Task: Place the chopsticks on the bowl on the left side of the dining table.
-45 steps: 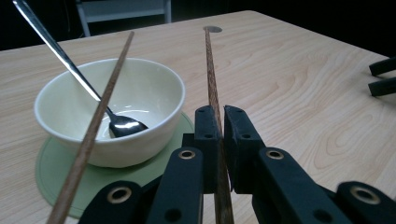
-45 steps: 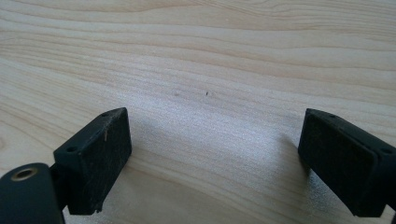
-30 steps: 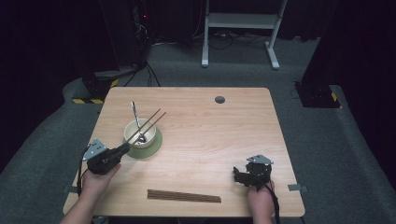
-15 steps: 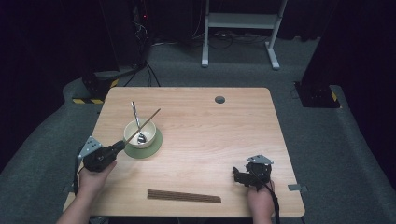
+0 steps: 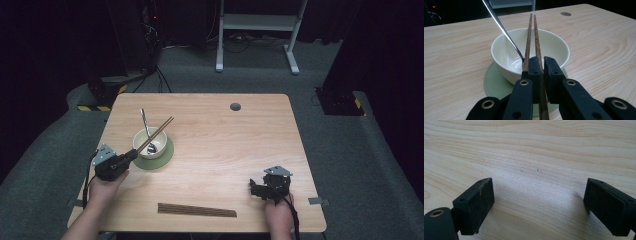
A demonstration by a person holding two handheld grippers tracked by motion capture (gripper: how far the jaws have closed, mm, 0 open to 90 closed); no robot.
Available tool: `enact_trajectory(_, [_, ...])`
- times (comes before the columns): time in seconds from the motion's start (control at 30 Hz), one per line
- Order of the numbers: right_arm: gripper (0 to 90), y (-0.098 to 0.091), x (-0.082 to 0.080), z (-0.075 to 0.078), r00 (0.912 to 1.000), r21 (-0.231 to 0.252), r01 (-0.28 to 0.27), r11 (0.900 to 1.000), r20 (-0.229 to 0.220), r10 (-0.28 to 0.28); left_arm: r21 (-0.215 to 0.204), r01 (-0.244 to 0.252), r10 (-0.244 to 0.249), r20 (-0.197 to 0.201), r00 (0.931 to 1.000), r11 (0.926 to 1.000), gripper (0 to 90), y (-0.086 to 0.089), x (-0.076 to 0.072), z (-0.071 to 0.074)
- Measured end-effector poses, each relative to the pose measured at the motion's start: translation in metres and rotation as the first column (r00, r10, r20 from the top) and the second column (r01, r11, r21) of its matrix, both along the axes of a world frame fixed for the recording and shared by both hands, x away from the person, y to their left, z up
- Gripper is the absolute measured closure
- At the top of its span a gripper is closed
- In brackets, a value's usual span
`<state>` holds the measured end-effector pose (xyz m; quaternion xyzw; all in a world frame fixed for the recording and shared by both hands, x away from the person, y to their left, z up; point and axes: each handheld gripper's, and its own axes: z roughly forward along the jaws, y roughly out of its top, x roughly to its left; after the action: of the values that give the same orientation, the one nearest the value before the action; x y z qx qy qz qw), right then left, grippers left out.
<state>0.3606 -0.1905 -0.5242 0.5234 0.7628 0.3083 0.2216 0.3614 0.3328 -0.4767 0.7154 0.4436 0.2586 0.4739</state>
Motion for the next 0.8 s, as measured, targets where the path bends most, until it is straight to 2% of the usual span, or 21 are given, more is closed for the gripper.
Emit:
enact_trajectory(0.5, [9.3,0.0001,-0.0001,0.0000,1.0000,0.001,-0.004,1.0000,0.000,0.004,0.057,0.007,-0.006,-0.004,1.0000,0.9983,83.3,-0.0053,-0.0001,-0.0031])
enact_trajectory(0.8, [9.3,0.0004,-0.0005,0.0000,1.0000,0.001,-0.007,1.0000,-0.001,0.007,0.043,0.003,-0.003,0.007,1.0000,0.9991,73.7,-0.0040,-0.0042,0.0005])
